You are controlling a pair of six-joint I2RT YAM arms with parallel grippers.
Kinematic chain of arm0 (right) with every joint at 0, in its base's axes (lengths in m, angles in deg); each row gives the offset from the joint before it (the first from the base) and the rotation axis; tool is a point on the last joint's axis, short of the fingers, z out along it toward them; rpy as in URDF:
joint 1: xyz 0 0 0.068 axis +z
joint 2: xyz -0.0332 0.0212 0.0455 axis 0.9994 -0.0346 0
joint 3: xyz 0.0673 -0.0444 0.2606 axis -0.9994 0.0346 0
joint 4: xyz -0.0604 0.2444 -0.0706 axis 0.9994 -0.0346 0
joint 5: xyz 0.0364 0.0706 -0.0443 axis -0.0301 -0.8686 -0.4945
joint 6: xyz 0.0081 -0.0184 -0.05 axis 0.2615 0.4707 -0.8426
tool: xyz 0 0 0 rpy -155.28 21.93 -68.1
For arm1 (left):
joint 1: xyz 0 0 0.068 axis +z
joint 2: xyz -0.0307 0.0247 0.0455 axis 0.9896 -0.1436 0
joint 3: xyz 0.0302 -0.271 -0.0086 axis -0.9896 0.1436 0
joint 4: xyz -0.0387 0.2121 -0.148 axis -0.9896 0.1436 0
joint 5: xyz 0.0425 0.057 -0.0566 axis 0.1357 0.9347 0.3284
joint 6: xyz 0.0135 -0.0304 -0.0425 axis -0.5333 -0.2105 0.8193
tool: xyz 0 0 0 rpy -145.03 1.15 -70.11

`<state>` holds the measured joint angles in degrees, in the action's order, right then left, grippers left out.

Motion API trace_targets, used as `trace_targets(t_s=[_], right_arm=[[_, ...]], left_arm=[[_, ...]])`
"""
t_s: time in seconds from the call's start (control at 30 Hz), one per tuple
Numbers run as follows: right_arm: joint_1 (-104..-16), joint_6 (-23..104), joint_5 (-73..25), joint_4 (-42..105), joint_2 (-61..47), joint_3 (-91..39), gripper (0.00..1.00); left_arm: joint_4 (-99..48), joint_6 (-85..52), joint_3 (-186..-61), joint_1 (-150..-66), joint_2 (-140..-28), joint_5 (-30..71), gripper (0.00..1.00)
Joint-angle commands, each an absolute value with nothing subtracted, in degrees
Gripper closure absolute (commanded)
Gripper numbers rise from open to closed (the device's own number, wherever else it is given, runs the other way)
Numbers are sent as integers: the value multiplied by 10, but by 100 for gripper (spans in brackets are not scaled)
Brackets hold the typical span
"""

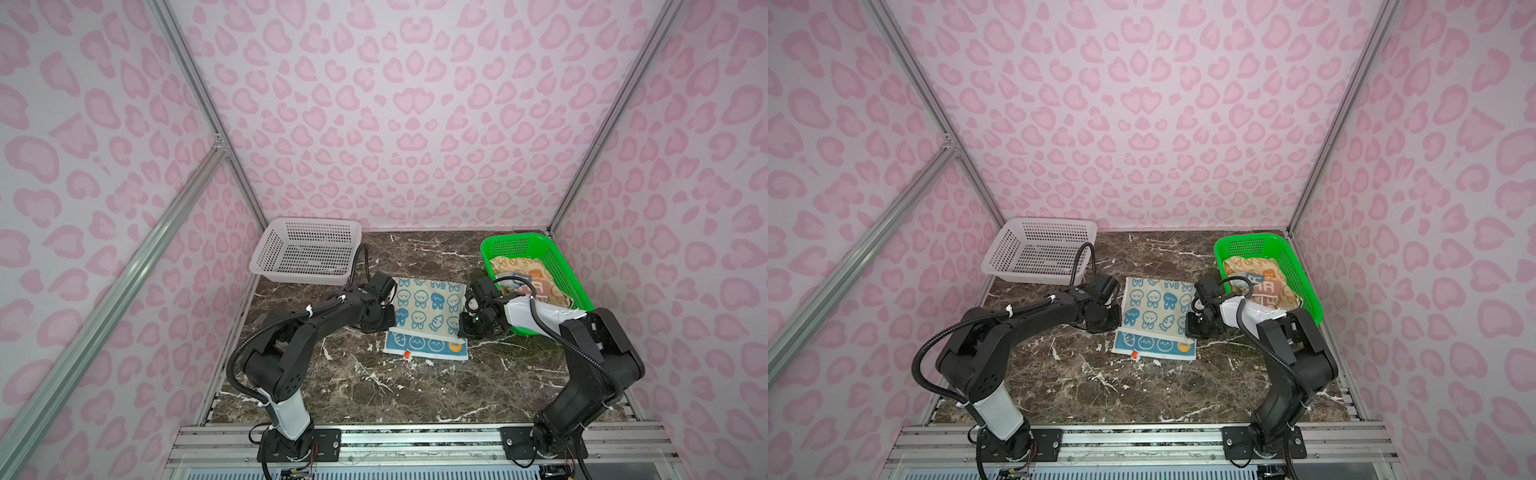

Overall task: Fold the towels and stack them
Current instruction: 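Lower the held edge forward over the towel with both grippers, folding it in half, then press the folded edge down and align it with both grippers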

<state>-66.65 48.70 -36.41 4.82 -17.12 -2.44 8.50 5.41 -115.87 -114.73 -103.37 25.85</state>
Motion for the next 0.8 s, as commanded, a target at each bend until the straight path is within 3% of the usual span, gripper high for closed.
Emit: trace_targets(t_s=[0.0,0.13,0.27,0.33,0.5,0.77], right_arm=[[-669,488,-338,61,-202,-48,91],[-676,473,-337,32,-242,-123,91],[-676,465,-331,7,-239,-161,85],[-676,464,-331,4,-231,-159,77],[-667,465,-334,15,-219,-128,69],[-660,464,-329,29,-228,-107,67]], left_arm=[[98,46,-1194,-1140,-1055,291,97],[107,40,-1237,-1114,-1075,289,97],[116,30,-1261,-1107,-1081,290,97],[117,28,-1262,-1107,-1082,285,97],[102,29,-1243,-1109,-1085,274,97],[86,33,-1224,-1110,-1087,268,97]])
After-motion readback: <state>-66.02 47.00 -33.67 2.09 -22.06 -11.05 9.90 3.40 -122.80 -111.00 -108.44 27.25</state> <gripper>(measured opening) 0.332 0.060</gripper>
